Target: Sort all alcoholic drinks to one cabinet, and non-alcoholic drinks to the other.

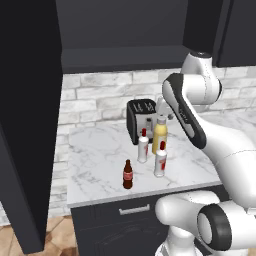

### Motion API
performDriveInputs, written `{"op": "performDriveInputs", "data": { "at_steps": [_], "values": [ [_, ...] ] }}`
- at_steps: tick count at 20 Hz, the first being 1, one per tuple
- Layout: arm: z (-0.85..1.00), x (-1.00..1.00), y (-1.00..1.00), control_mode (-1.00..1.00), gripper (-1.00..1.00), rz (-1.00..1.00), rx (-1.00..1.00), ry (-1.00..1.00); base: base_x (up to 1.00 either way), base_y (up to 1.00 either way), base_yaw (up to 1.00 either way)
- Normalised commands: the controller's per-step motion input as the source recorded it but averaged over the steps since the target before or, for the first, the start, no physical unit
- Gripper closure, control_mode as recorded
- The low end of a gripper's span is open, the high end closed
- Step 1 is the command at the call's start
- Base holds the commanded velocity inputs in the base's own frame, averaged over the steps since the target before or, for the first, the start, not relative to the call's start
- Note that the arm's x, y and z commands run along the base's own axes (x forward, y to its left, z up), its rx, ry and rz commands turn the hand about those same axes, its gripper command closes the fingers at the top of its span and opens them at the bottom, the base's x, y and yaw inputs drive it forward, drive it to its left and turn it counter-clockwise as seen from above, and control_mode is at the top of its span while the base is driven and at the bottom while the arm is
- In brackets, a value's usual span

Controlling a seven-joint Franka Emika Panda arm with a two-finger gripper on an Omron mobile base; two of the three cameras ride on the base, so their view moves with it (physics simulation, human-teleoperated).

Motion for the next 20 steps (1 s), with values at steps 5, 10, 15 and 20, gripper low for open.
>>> {"op": "performDriveInputs", "data": {
  "at_steps": [5,10,15,20],
  "values": [
    [0.00,-0.19,0.00,-1.00,-1.00,0.00,0.00,0.00,0.00,0.00,0.00],
    [-0.09,-0.26,0.00,-1.00,-1.00,0.00,-0.01,0.00,0.00,0.00,0.00],
    [-0.12,-0.19,-0.01,-1.00,-1.00,0.00,0.00,-0.01,0.00,0.00,0.00],
    [-0.17,-0.22,0.00,-1.00,-1.00,0.00,0.00,-0.03,0.00,0.00,0.00]
  ]
}}
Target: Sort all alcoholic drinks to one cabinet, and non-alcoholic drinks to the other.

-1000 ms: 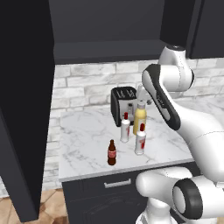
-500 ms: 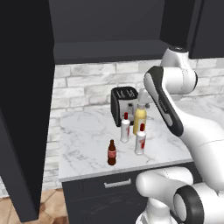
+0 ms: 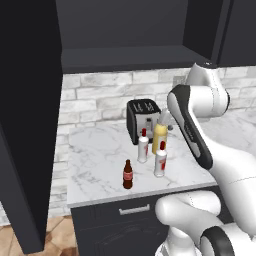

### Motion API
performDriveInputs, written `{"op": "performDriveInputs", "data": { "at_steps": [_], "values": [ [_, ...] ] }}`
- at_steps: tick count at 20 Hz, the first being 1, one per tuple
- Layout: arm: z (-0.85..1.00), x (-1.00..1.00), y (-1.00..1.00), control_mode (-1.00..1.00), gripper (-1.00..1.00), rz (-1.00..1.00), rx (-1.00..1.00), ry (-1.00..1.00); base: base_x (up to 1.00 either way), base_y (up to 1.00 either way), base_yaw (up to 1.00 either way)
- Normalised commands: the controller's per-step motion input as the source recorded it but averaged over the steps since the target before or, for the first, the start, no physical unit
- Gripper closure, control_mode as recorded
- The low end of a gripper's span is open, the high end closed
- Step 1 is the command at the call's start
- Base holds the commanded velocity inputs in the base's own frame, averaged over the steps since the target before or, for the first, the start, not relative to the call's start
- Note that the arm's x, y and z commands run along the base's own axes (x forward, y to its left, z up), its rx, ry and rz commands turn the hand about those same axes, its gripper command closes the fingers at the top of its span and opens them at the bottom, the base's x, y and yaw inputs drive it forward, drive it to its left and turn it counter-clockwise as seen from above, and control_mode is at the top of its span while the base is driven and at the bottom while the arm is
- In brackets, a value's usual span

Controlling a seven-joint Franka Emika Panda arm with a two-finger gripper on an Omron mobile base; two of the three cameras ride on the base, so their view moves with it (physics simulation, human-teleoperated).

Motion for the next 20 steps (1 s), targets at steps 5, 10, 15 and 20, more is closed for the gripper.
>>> {"op": "performDriveInputs", "data": {
  "at_steps": [5,10,15,20],
  "values": [
    [-0.23,-0.12,0.00,-1.00,-1.00,0.02,0.00,-0.10,0.00,0.00,0.00],
    [-0.27,-0.01,0.00,-1.00,-1.00,0.07,0.00,-0.13,0.00,0.00,0.00],
    [-0.21,0.00,0.00,-1.00,-1.00,0.08,0.00,-0.03,0.00,0.00,0.00],
    [-0.22,0.02,0.00,-1.00,-1.00,0.05,0.01,0.00,0.00,0.00,0.00]
  ]
}}
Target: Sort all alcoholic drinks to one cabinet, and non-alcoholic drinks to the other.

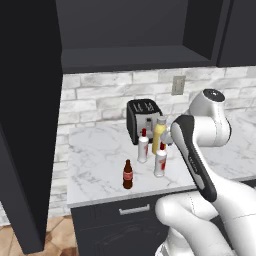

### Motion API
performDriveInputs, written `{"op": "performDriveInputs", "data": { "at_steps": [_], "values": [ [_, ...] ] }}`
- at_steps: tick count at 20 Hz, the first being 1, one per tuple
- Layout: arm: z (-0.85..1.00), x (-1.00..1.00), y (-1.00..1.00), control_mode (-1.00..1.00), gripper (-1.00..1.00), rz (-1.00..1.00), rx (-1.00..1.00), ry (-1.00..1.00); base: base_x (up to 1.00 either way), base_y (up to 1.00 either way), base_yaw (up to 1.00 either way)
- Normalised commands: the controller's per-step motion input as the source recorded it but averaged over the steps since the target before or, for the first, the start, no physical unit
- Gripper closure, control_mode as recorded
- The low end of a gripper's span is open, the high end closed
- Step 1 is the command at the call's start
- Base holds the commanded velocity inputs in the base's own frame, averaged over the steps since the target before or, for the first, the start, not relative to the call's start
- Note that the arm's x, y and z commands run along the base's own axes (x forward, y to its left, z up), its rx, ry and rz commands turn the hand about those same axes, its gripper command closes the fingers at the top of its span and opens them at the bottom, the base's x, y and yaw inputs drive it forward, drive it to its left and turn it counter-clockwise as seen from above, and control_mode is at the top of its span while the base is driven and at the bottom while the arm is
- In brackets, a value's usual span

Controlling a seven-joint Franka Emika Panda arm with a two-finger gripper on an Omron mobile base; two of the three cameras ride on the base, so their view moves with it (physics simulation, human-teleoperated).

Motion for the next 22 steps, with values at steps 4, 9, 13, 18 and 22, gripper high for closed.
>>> {"op": "performDriveInputs", "data": {
  "at_steps": [4,9,13,18,22],
  "values": [
    [-0.22,0.10,0.00,-1.00,-1.00,0.04,0.01,0.02,0.00,0.00,0.00],
    [-0.25,0.07,0.00,-1.00,-1.00,0.04,0.00,0.00,0.00,0.00,0.00],
    [-0.29,0.10,0.00,-1.00,-1.00,0.03,0.00,0.00,0.00,0.00,0.00],
    [-0.30,0.11,0.00,-1.00,-1.00,0.02,0.00,0.01,0.00,0.00,0.00],
    [-0.28,0.20,0.00,-1.00,-1.00,0.01,0.00,0.05,0.00,0.00,0.00]
  ]
}}
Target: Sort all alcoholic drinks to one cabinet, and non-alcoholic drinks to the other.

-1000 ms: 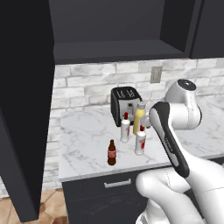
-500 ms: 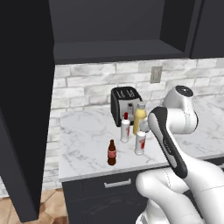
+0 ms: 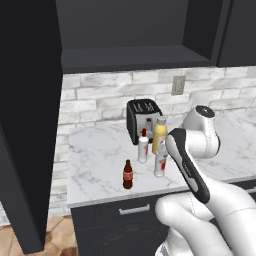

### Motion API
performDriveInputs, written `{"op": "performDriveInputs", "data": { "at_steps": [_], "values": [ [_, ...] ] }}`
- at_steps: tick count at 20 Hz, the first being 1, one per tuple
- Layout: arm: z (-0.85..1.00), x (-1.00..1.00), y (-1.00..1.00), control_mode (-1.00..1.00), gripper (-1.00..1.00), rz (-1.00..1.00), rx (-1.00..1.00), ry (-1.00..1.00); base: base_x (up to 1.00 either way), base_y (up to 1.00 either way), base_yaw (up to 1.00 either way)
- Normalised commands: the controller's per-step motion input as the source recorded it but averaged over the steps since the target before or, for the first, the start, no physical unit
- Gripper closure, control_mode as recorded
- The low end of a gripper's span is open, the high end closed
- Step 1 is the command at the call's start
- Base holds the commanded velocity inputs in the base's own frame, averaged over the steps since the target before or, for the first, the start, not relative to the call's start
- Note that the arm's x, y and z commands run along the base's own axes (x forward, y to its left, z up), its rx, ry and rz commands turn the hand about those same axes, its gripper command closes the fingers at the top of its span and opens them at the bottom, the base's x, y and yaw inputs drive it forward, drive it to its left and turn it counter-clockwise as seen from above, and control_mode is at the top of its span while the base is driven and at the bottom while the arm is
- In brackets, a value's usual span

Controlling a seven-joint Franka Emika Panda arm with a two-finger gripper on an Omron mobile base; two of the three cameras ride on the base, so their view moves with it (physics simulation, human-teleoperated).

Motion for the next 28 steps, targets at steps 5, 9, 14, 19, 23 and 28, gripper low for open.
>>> {"op": "performDriveInputs", "data": {
  "at_steps": [5,9,14,19,23,28],
  "values": [
    [-0.23,0.14,0.00,-1.00,-1.00,0.02,0.00,0.01,0.00,0.00,0.00],
    [-0.19,0.10,0.00,-1.00,-1.00,0.01,0.00,0.00,0.00,0.00,0.00],
    [-0.14,0.17,0.02,-1.00,-1.00,0.01,0.00,0.00,0.00,0.00,0.00],
    [-0.09,0.16,0.02,-1.00,-1.00,0.00,0.01,0.00,0.00,0.00,0.00],
    [-0.09,0.15,0.02,-1.00,-1.00,0.00,0.01,0.00,0.00,0.00,0.00],
    [-0.13,0.16,0.05,-1.00,-1.00,0.00,0.00,0.00,0.00,0.00,0.00]
  ]
}}
